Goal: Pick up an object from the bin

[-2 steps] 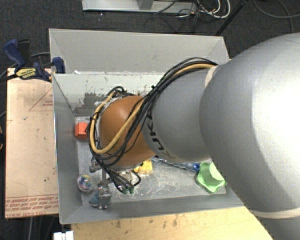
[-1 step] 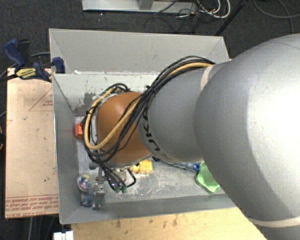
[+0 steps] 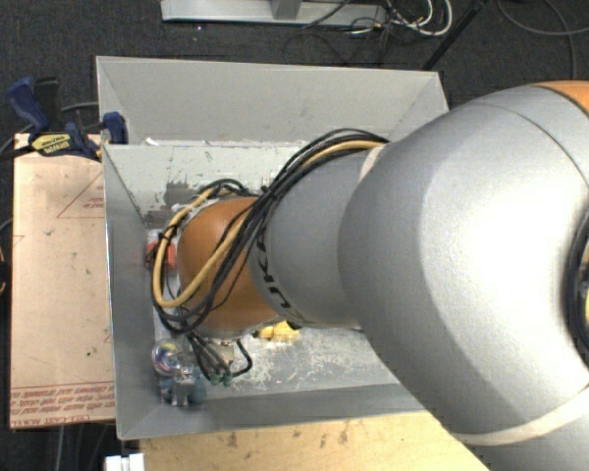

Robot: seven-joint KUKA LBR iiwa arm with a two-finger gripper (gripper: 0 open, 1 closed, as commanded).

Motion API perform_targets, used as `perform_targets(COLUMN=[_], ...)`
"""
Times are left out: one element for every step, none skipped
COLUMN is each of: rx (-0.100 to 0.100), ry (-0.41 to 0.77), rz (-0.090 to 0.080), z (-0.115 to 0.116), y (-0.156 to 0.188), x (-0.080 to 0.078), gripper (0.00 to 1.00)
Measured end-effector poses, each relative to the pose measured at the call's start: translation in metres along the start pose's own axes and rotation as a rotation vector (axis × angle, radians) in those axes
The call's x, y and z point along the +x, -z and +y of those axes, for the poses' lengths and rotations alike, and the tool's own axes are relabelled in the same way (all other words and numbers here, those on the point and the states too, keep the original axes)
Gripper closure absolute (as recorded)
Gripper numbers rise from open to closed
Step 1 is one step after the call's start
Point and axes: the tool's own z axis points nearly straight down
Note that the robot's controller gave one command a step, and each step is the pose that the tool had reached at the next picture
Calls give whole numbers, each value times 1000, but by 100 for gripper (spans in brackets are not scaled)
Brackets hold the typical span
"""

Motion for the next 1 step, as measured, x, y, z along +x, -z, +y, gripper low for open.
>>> perform_targets(rx=[3], ry=[-1], rz=[7], z=[1], y=[2], x=[-2], gripper=[0])
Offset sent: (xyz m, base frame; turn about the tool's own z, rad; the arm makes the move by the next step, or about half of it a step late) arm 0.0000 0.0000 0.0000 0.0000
